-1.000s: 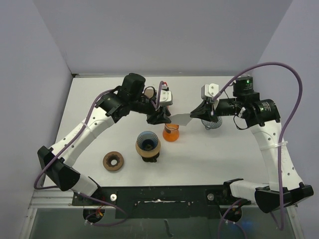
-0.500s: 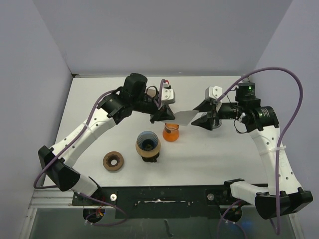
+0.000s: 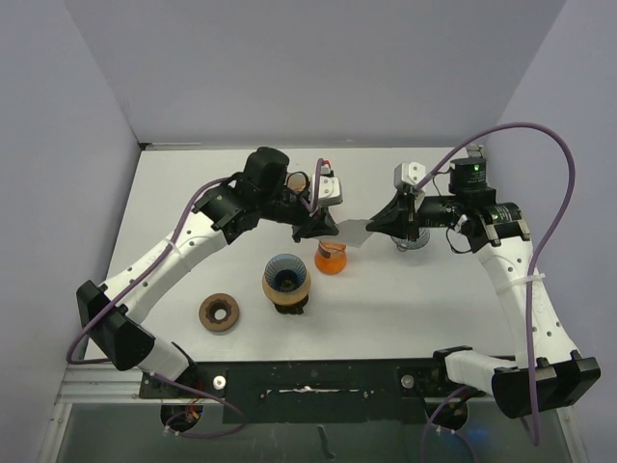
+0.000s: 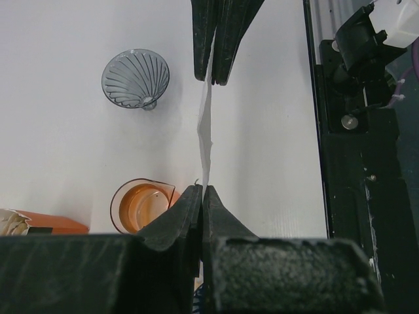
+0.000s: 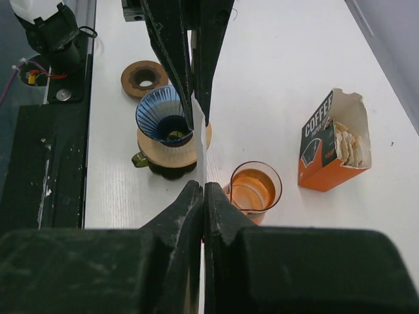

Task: Place the coffee filter in the dripper
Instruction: Place the coffee filter in the coffee dripper.

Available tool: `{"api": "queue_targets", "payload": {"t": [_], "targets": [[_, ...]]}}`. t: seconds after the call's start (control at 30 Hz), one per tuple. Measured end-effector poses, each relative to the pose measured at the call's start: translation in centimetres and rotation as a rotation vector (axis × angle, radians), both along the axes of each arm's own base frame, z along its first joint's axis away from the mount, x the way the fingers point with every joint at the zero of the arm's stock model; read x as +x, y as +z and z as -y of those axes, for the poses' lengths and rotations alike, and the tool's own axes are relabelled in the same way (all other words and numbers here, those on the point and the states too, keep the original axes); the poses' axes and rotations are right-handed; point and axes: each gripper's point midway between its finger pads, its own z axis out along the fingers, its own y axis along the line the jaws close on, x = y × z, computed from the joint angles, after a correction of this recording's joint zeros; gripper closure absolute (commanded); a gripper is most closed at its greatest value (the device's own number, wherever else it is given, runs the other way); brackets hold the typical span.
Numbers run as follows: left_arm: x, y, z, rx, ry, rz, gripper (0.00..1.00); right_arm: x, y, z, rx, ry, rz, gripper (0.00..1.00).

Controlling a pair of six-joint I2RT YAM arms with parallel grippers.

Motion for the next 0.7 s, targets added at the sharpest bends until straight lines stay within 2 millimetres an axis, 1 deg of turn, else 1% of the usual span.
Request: {"api": "queue_targets", "payload": {"t": [0.1,0.13,0.23,0.3,0.37,0.5,0.6,0.7], "targets": [[0.0,0.0,0.0,0.000,0.001,0.001,0.99,0.1,-0.1,0.0,0.001,0.000,-0.001,1.00],[0.0,0.0,0.0,0.000,0.001,0.001,0.94,0.1,0.0,0.0,0.001,-0.001,0.000,1.00],[0.0,-0.1,0.0,-0.001,-0.001,-0.001,0.70,0.2,-0.1,0.1,0.002,-0.003,0.000,1.00],[-0.2,-0.1,0.0,-0.002,-0.018,0.000,0.59,0.2,-0.1,0.2,0.000,-0.005,0.005,1.00],[-0.6,-0.2,-0.1,-0.004,-0.042,-0.010,0.51,0.2,-0.2,0.2,-0.004,0.000,0.014,1.00],[-1.1,-0.3,-0.8,-0.013,-0.074,-0.039,0.43,-0.4,-0.9,0.4,-0.027,0.022,0.018,1.00],[-0.6,-0.3,-2.0,-0.021,-0.061,-0.062,0.43,-1.0,-1.7,0.5,-0.054,0.044,0.003,1.00],[0.0,0.3,-2.9,-0.040,-0.039,-0.076,0.43,-1.5,-2.1,0.6,-0.069,0.062,0.002,1.00]]}}
